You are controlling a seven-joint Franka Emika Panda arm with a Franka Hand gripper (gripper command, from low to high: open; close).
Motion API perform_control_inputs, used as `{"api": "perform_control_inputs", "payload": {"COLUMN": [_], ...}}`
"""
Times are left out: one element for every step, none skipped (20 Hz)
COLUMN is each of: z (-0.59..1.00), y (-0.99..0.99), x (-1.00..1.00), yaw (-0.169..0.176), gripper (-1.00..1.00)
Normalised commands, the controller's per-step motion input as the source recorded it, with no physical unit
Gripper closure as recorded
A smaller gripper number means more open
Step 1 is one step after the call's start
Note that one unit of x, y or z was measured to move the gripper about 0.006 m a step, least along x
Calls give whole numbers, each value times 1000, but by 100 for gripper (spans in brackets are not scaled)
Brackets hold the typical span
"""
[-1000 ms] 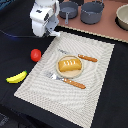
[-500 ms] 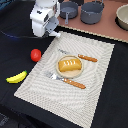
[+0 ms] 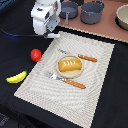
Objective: Interact with the objects in diverse but meaningful ways.
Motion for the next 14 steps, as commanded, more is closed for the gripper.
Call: {"api": "perform_control_inputs", "payload": {"z": [551,523,497,457,391,294,251,183,160,114,97,63,66,40], "y": [-860,-911,-957,-949,-957,-943,-926,-883,-857,-837,-783,-703,-651,-617], "x": [34,54,54,111,86,49,54,20,14,17,6,63,40,29], "yaw": [0,0,0,-4,-10,-14,-18,-38,-48,-56,-76,-104,-118,-124], "gripper": [-100,-100,-100,-100,-100,-100,-100,-100,-100,-100,-100,-100,-100,-100]}}
